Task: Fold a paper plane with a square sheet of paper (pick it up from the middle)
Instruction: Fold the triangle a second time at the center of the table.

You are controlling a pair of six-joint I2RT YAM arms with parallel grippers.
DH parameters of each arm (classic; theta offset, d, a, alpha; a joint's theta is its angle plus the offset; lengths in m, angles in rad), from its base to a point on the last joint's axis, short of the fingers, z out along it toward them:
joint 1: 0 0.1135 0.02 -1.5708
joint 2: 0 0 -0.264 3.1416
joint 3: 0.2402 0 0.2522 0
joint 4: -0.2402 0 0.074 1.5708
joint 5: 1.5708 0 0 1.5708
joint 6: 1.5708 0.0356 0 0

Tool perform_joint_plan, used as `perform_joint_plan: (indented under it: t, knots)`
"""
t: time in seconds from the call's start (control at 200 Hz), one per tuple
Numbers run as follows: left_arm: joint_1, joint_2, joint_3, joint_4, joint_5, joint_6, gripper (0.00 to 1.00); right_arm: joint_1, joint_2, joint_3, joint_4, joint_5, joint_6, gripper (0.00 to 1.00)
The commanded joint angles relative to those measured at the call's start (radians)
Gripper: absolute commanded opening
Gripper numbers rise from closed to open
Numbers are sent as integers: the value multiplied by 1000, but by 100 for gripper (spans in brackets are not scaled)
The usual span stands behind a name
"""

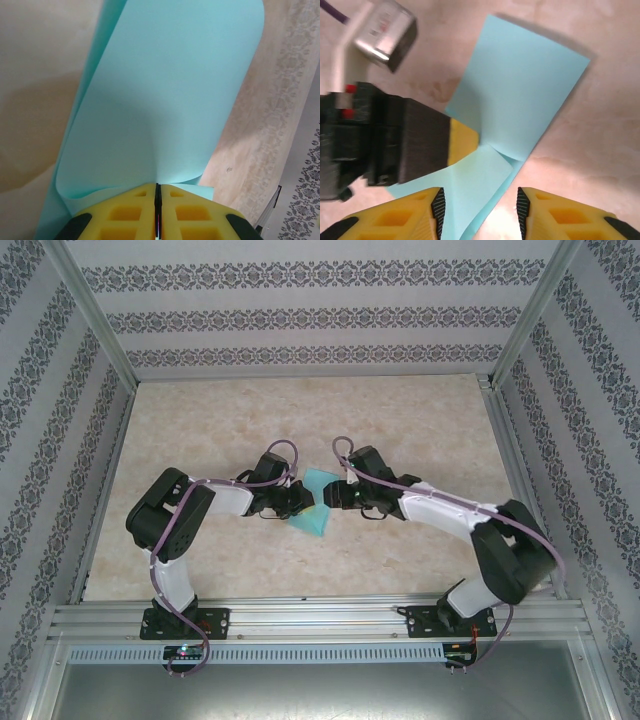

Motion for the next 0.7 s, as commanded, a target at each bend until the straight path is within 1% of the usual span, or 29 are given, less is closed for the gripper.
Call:
perform_joint_plan:
  t: [0.0, 0.1, 0.21, 0.32, 0.4, 0.475, 0.694]
  knots:
    - [3, 28, -23, -65, -32, 36, 12, 10, -20, -71, 77, -90, 112, 36]
    - [3, 29, -19, -68, -29, 37, 12, 44, 7, -102, 201, -178, 216, 22]
    - [3, 28, -14, -71, -28, 40, 12, 83, 57, -89, 248, -199, 282, 15]
    - [1, 29, -11, -79, -29, 43, 12, 115, 128, -56, 265, -220, 307, 13]
    - [1, 28, -8, -84, -27, 45, 12, 132, 170, -30, 253, -211, 305, 13]
    - [1, 28, -5, -87, -27, 45, 12, 130, 199, -14, 218, -192, 303, 13]
    - [2, 26, -5, -89, -28, 47, 12, 126, 235, -10, 207, -189, 293, 13]
